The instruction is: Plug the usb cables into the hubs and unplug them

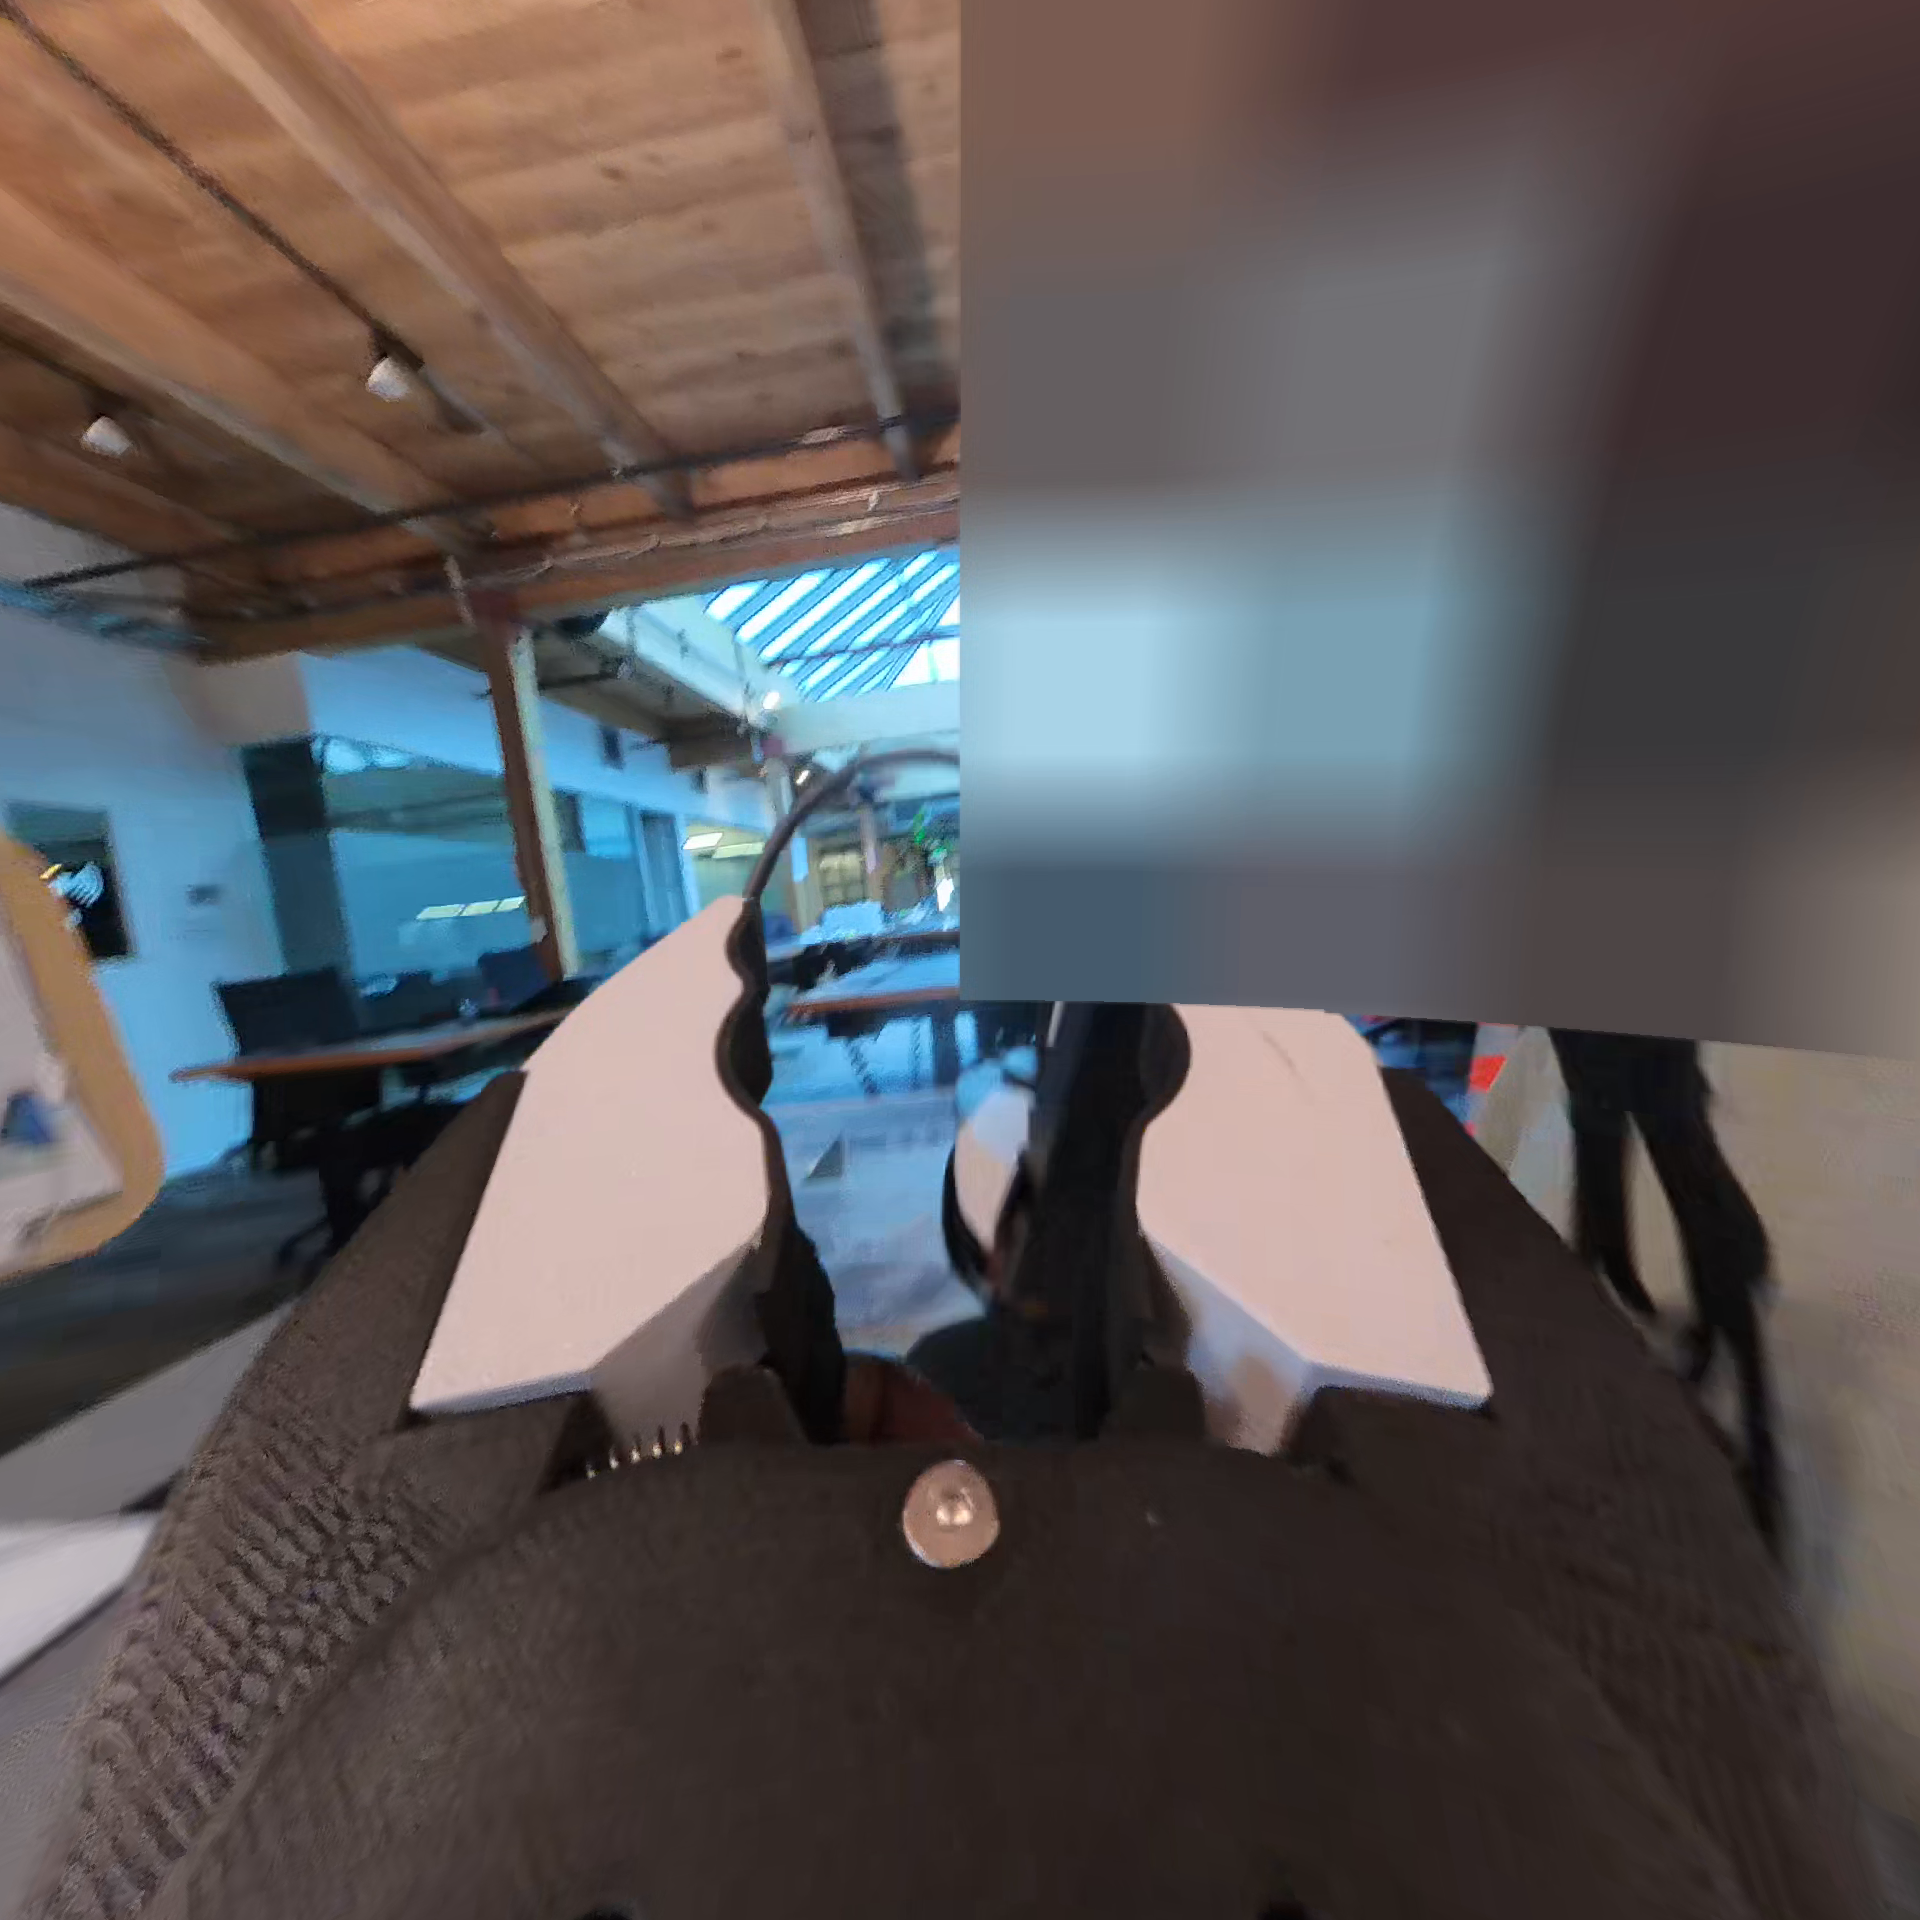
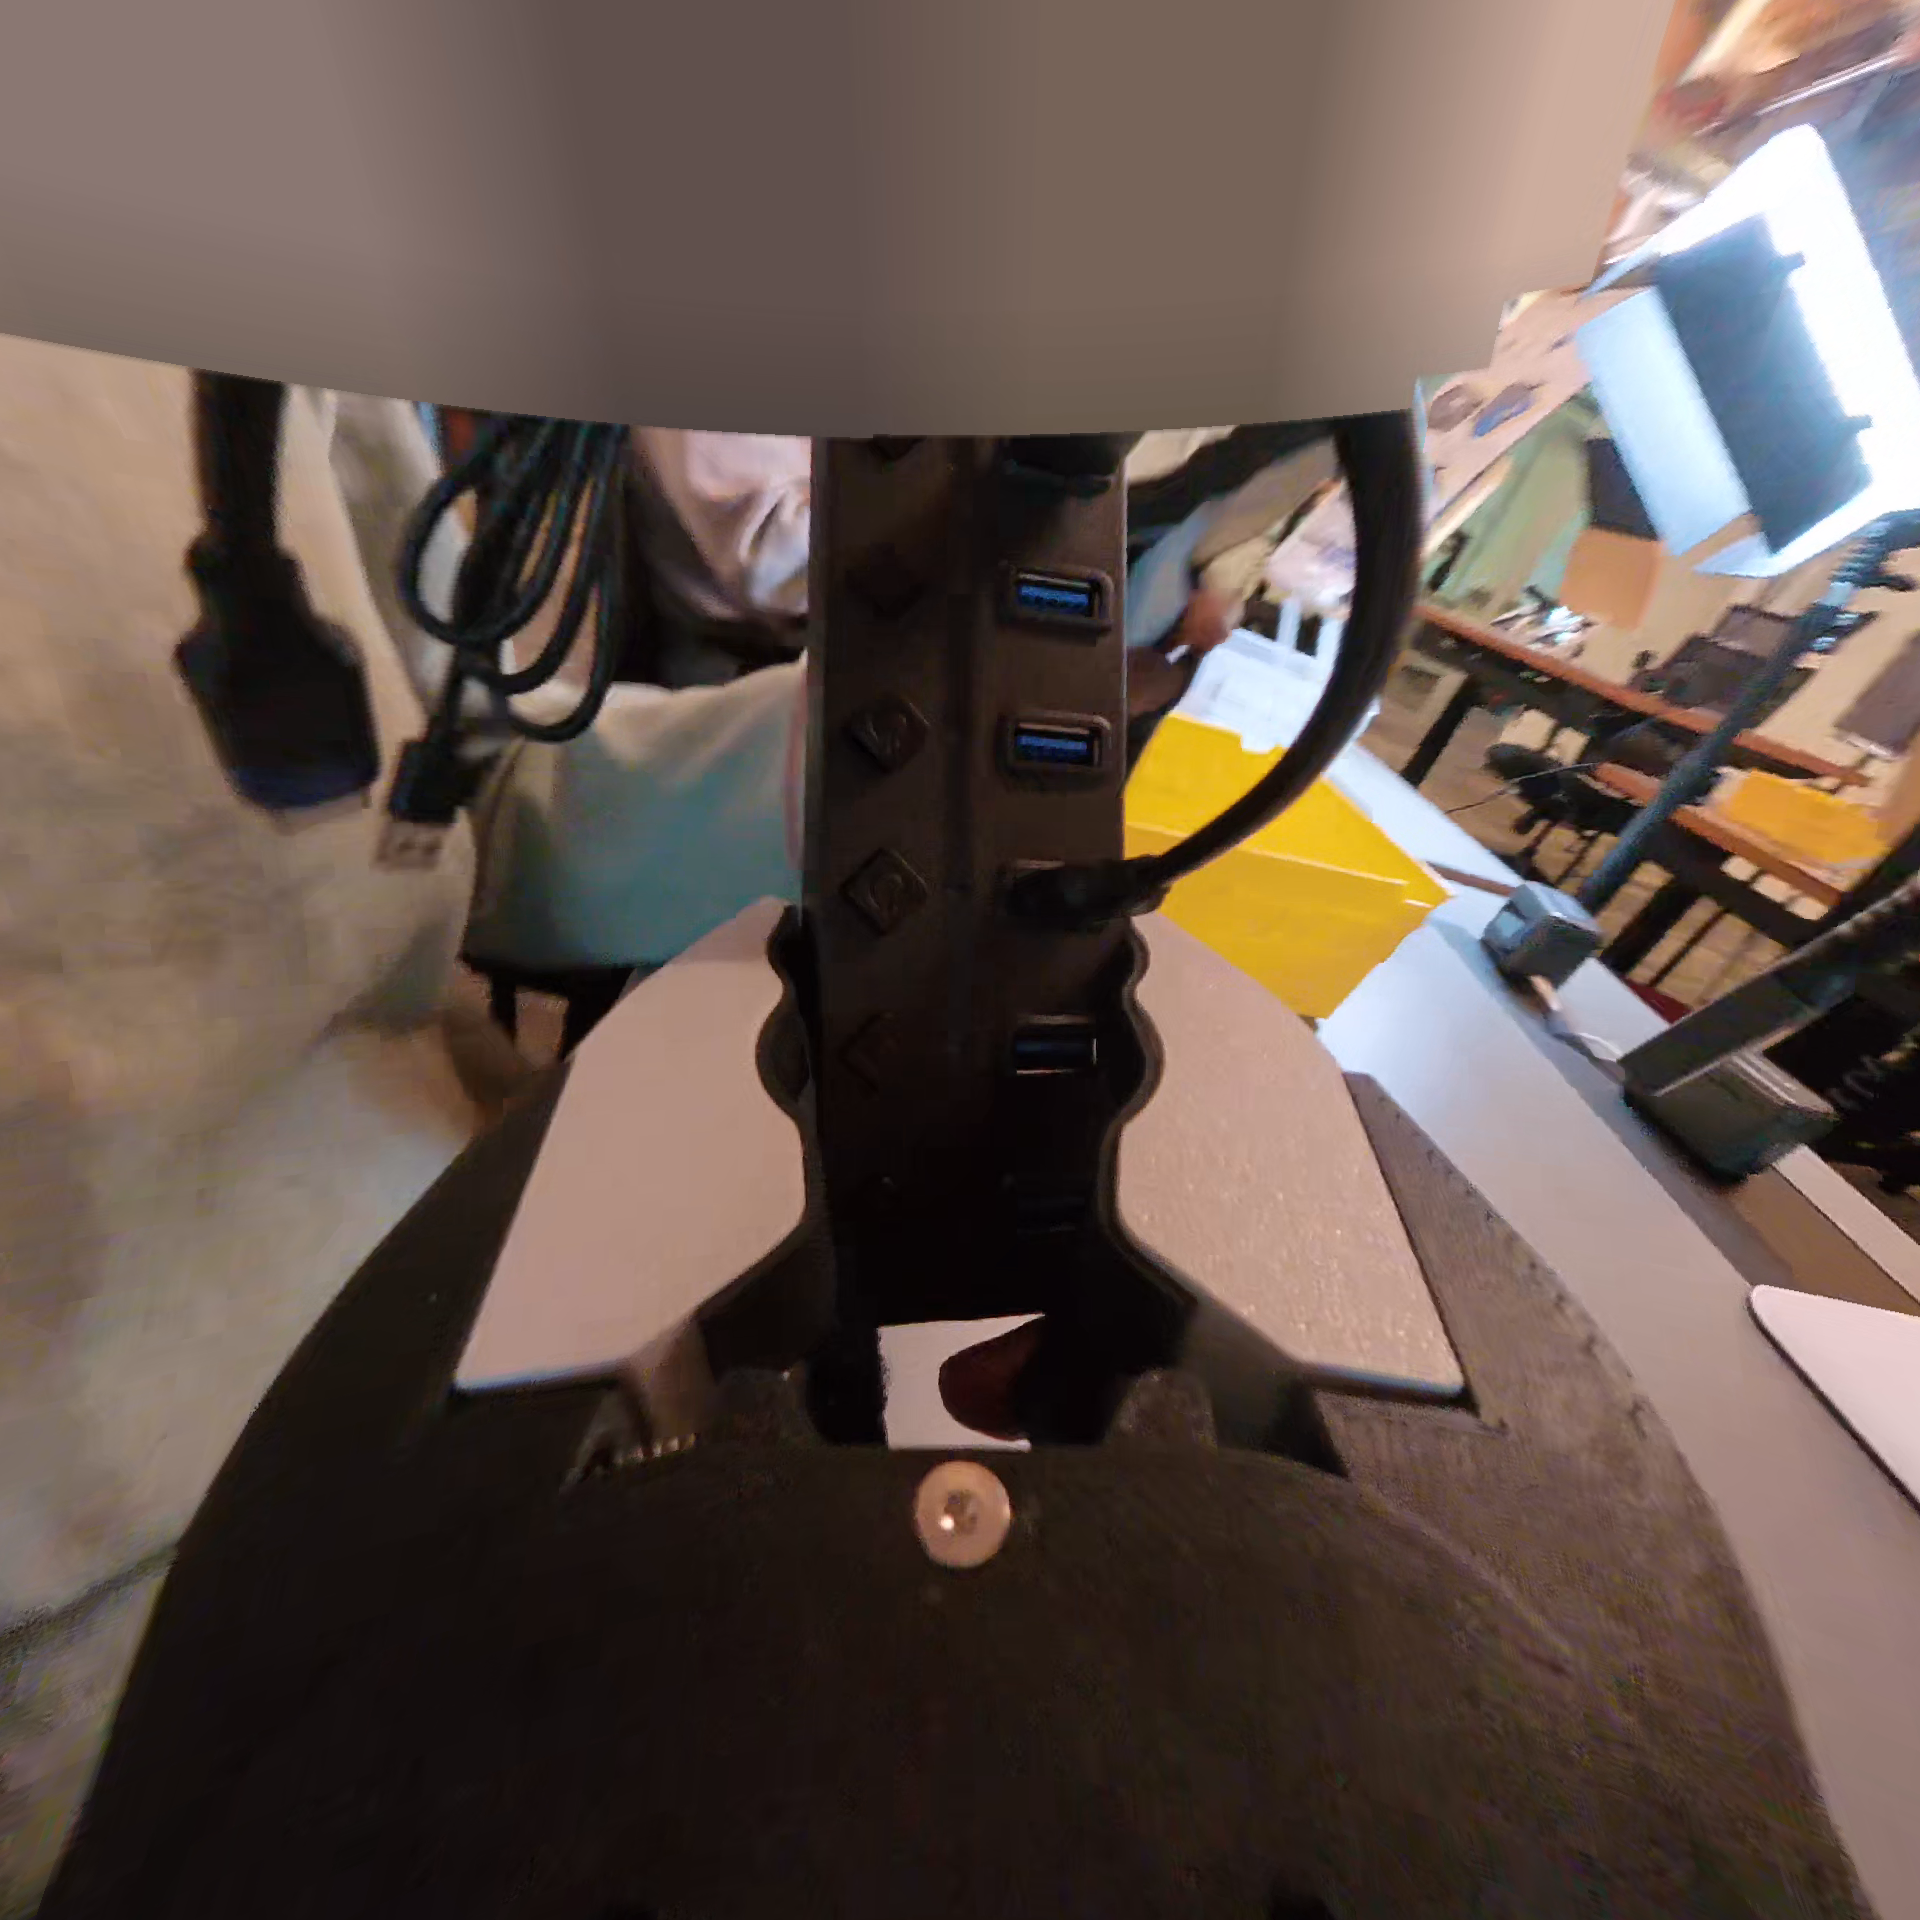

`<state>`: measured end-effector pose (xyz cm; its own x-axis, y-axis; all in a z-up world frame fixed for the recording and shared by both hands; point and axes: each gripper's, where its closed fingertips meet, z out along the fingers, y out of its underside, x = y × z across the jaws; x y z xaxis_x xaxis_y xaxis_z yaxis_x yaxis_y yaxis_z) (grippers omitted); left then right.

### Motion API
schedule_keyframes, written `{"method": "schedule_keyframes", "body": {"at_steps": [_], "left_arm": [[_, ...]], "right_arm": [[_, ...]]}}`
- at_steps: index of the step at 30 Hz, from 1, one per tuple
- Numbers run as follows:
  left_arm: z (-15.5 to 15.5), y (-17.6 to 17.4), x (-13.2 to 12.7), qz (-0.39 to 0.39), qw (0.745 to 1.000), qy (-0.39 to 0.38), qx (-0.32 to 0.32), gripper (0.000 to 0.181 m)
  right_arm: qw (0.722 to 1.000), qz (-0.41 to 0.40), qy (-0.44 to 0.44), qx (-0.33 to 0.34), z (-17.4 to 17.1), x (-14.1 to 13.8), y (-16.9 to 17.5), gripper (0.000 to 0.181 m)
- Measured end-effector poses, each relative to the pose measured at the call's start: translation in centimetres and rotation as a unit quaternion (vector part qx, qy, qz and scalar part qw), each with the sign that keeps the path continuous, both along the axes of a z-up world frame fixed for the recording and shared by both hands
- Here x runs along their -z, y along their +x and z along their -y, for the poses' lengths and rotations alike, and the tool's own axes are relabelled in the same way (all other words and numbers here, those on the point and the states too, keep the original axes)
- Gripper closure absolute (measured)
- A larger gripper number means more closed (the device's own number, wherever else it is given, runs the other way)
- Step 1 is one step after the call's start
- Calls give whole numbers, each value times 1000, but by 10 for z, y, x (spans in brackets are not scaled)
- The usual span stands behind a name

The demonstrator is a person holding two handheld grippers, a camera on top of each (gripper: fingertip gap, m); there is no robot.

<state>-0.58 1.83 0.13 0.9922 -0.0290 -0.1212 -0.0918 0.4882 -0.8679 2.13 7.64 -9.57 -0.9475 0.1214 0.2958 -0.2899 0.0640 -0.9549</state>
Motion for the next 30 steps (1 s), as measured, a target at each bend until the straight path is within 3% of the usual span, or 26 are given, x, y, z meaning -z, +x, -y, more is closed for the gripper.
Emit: {"method": "schedule_keyframes", "body": {"at_steps": [3, 6, 11, 16, 19, 22, 26, 30], "left_arm": [[-13, 1, 36, -1, 997, -60, -44, 111], [-45, 16, 56, -6, 995, -84, -61, 104], [-79, 18, 59, -7, 993, -74, -88, 99], [-77, 20, 56, 9, 998, -52, -45, 117], [-74, 23, 59, -12, 997, -55, -56, 117], [-69, 27, 66, -33, 994, -81, -63, 118], [-53, 14, 71, -24, 990, -101, -95, 118], [-51, 14, 77, -10, 992, -105, -71, 118]], "right_arm": [[999, 10, -37, 36, -3, -10, -10, 124], [996, 12, -41, 73, 2, -11, -19, 124], [996, 8, -35, 87, 13, -5, -22, 124], [997, 16, -23, 65, 21, 5, -17, 124], [999, 18, -22, 43, 27, 10, -14, 124], [994, 87, -55, -20, 23, 6, -6, 117], [981, 104, -164, -11, -1, -13, -12, 141], [985, 94, -147, 11, 5, -7, -16, 146]]}}
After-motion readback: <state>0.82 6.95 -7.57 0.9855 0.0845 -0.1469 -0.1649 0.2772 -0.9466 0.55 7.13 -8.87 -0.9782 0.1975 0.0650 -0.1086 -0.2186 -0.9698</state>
